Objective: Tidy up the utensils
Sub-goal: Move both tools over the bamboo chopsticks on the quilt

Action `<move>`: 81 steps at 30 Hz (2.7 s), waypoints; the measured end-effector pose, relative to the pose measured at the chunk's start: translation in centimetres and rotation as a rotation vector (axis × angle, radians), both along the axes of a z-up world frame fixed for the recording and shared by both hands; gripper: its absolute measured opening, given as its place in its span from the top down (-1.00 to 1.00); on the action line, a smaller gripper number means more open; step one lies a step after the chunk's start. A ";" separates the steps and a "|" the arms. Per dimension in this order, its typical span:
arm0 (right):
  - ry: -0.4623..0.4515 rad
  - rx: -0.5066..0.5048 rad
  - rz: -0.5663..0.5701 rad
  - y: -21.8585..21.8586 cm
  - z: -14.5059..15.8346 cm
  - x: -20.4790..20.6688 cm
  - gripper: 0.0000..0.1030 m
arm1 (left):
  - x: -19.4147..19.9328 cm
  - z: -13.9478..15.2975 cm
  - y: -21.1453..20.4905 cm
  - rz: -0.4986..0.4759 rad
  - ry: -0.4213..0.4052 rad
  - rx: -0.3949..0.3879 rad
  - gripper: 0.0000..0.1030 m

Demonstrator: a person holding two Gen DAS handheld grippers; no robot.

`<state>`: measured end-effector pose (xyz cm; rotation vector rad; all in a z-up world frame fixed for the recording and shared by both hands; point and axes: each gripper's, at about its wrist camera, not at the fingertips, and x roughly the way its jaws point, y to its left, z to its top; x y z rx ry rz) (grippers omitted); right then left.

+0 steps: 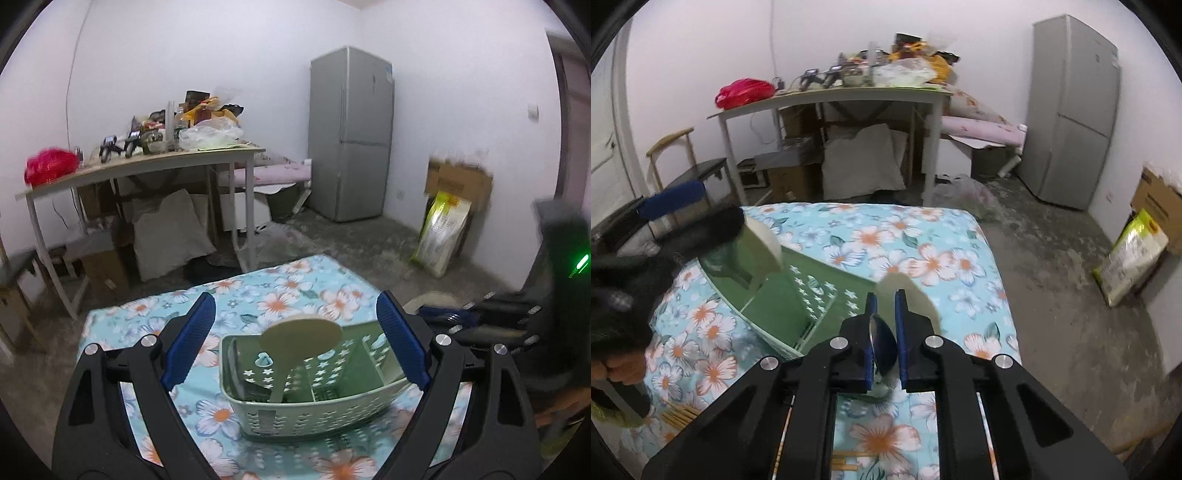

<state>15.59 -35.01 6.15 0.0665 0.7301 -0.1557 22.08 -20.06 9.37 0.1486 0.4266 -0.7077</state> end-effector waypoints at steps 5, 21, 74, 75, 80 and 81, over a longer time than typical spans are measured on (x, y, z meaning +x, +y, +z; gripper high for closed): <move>-0.002 0.040 -0.027 -0.9 -0.4 -0.6 0.87 | -0.2 -1.1 -2.6 0.009 -0.025 0.087 -0.64; -0.035 0.161 -0.031 -1.6 -1.3 -1.4 0.83 | 3.1 -1.7 1.4 0.282 0.096 0.038 -0.67; 0.160 0.526 -0.079 -2.0 -10.1 -10.1 -0.20 | -12.9 -9.0 9.6 0.066 0.267 0.164 -0.67; 0.169 0.534 -0.082 -2.1 -10.3 -10.0 -0.20 | -13.4 -9.4 8.7 0.038 0.262 0.196 -0.62; 0.200 0.568 -0.090 -2.2 -11.1 -10.1 -0.20 | -14.7 -12.1 4.7 -0.029 0.225 0.418 -0.29; 0.202 0.571 -0.090 -2.3 -11.1 -10.1 -0.20 | -14.8 -12.4 4.2 -0.033 0.215 0.450 -0.26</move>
